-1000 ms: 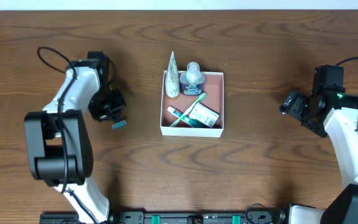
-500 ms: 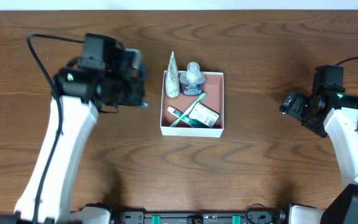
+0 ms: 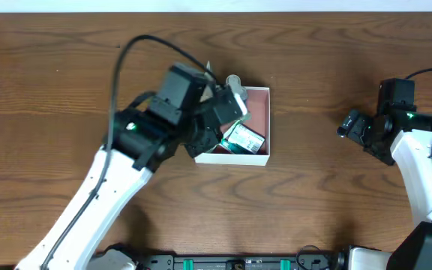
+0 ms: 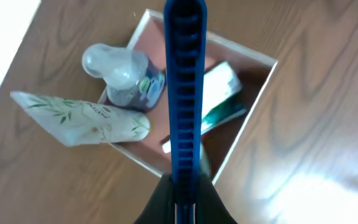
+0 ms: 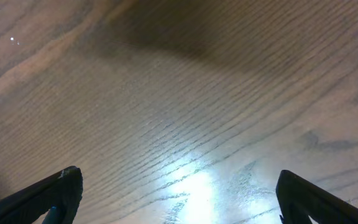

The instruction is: Pack container

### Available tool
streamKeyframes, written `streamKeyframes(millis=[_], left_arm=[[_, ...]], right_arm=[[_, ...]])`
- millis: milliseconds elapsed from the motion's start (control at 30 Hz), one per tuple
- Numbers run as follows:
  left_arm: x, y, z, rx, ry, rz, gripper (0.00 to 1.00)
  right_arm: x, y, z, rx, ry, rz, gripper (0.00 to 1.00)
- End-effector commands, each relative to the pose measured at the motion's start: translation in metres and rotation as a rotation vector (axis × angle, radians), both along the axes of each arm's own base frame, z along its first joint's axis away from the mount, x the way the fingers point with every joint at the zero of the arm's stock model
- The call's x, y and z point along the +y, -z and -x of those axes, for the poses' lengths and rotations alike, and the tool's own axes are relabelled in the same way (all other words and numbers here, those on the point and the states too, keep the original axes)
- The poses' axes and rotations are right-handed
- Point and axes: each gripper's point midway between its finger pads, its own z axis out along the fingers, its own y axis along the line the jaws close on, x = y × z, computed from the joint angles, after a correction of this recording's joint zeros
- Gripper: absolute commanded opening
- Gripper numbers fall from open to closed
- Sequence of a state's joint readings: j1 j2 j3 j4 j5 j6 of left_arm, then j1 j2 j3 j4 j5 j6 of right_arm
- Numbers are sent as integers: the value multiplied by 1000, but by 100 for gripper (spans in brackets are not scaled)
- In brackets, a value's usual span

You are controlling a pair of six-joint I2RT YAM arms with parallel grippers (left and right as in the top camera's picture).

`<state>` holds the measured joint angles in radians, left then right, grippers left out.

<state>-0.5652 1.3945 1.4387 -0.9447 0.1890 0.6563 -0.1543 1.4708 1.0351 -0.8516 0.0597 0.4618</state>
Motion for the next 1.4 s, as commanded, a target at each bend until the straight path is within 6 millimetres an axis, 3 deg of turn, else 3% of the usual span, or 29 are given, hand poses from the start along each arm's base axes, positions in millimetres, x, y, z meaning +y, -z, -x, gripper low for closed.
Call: streamKeyframes(millis=[0,267,467,600,700,733,900,1067,1133,1167,1200,1300,1367], left_arm=[[9,36,-13,-9,96,-182,6],[3,90,-25,88,179,-288,6],[-1,114,-31,128,190,-311,7],[-6,116,-32,122,199,-310,50],[-13,112,-30,104,215,-305,63],[-16,109,-28,84,223,-313,71],[-30,86,-14,19,256,-300,73],[-47,39,14,-63,239,-191,75],[-52,14,30,-91,204,-115,81],[-53,2,36,-101,182,-78,89],[-51,-9,42,-109,160,-42,98],[-37,-39,52,-137,62,52,98],[-15,-58,49,-168,-79,100,98]], right_arm=[[-4,-3,-2,-7,-4,9,99],[-4,-3,-2,-7,-4,9,99],[-4,-3,-2,-7,-4,9,99],[-4,-3,-2,-7,-4,9,99],[-4,-3,-2,-7,-4,9,99],[-4,-3,-2,-7,-4,9,99],[-4,-3,-2,-7,-4,9,99],[-4,-3,-2,-7,-4,9,99],[-4,-3,-2,-7,-4,9,99],[-4,-3,-2,-7,-4,9,99],[-4,-3,-2,-7,-4,9,99],[-4,-3,-2,-7,-4,9,99],[-4,-3,-2,-7,-4,9,99]])
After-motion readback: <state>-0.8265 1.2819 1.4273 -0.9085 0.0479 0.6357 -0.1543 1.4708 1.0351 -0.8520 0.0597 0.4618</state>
